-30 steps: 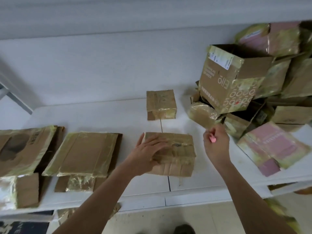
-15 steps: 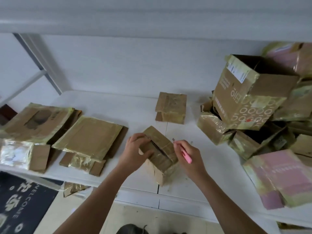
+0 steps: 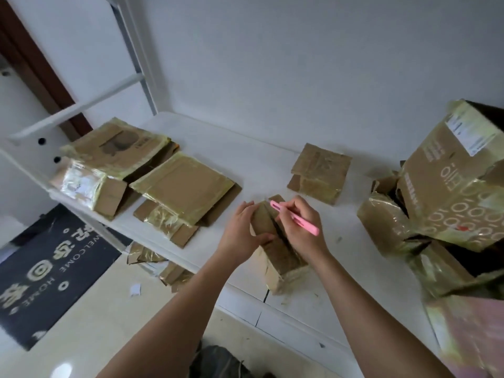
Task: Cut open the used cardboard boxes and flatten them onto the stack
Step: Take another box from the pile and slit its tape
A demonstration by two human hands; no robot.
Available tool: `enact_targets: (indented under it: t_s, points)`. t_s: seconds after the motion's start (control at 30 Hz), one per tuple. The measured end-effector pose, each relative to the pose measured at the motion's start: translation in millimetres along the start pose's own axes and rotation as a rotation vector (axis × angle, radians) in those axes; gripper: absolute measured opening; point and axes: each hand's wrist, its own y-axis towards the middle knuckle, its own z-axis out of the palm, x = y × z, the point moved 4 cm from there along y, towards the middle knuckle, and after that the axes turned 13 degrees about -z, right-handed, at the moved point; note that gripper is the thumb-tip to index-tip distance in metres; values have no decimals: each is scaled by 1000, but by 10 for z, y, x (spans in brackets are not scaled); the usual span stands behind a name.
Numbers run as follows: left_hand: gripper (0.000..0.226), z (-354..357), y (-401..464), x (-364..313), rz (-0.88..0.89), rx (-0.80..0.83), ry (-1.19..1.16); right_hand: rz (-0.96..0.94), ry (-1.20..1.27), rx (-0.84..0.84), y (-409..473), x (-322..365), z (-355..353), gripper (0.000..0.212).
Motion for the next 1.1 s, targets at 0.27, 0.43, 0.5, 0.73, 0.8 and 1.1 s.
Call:
enact_targets:
  t_s: [0.27, 0.43, 0.5, 0.73, 0.8, 1.1]
  points:
    - [83, 5, 24, 69, 5, 55, -44, -59, -41, 73, 4, -75, 57, 16]
    - [79, -3, 54, 85, -16, 72, -55, -98, -45, 149, 1, -21, 61, 21]
    - [80, -9, 54, 78, -17, 77, -43, -91, -52, 194, -21, -9, 39, 22]
    - [84, -44, 54, 57, -13, 114, 16, 71, -101, 307, -201, 38, -133, 33]
    - [83, -46, 48, 55, -9, 117, 32, 121, -122, 340, -321, 78, -246, 34]
    - [81, -56, 15, 4, -10, 102, 88, 228, 39, 192, -663, 297, -846, 23]
